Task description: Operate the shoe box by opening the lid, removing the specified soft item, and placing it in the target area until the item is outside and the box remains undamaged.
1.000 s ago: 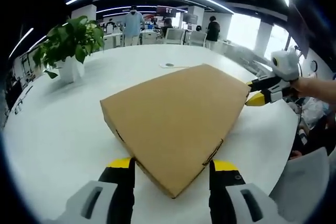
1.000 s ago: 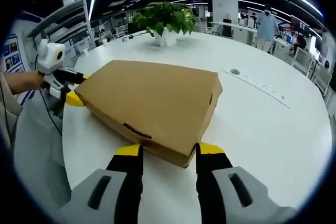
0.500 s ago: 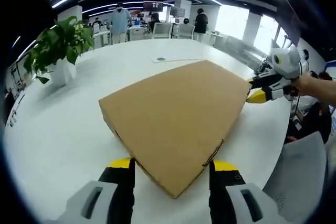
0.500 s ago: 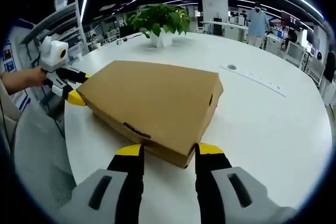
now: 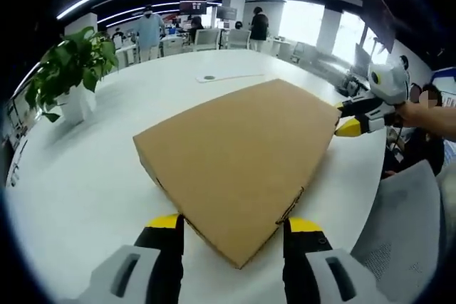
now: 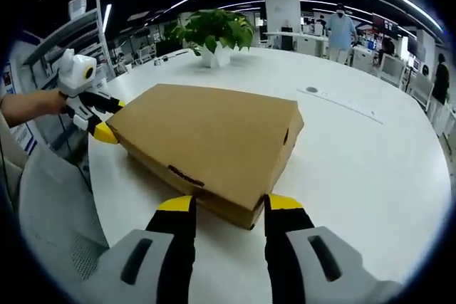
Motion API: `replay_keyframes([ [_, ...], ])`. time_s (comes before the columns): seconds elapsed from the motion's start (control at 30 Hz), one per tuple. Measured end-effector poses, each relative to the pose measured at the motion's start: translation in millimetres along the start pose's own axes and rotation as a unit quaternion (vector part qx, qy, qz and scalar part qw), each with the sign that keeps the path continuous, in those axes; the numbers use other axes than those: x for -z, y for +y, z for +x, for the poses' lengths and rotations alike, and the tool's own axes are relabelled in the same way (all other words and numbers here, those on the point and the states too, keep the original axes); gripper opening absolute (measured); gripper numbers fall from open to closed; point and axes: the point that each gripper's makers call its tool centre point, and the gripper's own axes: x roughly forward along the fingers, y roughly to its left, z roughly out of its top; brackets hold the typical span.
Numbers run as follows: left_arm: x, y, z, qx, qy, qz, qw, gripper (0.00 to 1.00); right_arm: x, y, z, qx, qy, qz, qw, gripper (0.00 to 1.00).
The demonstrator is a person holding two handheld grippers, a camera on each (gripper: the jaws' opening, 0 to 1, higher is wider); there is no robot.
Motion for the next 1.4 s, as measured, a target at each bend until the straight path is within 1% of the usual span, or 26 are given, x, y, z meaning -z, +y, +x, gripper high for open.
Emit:
replay_keyframes([
  [0.03, 0.9, 0.6, -0.9, 0.001, 0.000, 0.001, 1.0000, 0.55, 1.4, 1.7, -0.8, 0.001, 0.001, -0.006, 1.0000, 0.32],
  [0.4, 8.9, 5.0, -9.4, 0.018, 0.008, 0.020, 0.9996, 0.56, 8.3, 19.3, -5.3, 0.007, 0.001, -0.010, 0.9999, 0.30],
  [0.53, 10.0, 7.8, -10.8, 0.025, 0.011, 0.027, 0.9993, 0.56, 10.0, 25.4, -6.9, 0.013, -0.003, -0.004, 0.9999, 0.30],
  [0.73, 11.9, 12.3, -13.0, 0.033, 0.023, 0.042, 0.9983, 0.56, 11.7, 34.3, -8.2, 0.015, -0.006, 0.004, 0.9999, 0.29],
  [0.93, 15.2, 20.4, -16.6, 0.038, 0.032, 0.058, 0.9971, 0.56, 13.5, 43.5, -8.2, 0.012, -0.005, -0.001, 0.9999, 0.27],
  [1.13, 20.0, 28.3, -21.4, 0.036, 0.044, 0.068, 0.9961, 0.56, 12.6, 54.7, -5.0, 0.005, -0.002, -0.007, 1.0000, 0.26],
  [1.4, 26.8, 39.7, -29.6, 0.036, 0.045, 0.071, 0.9958, 0.56, 10.0, 68.9, 0.1, -0.006, -0.005, -0.012, 0.9999, 0.25],
])
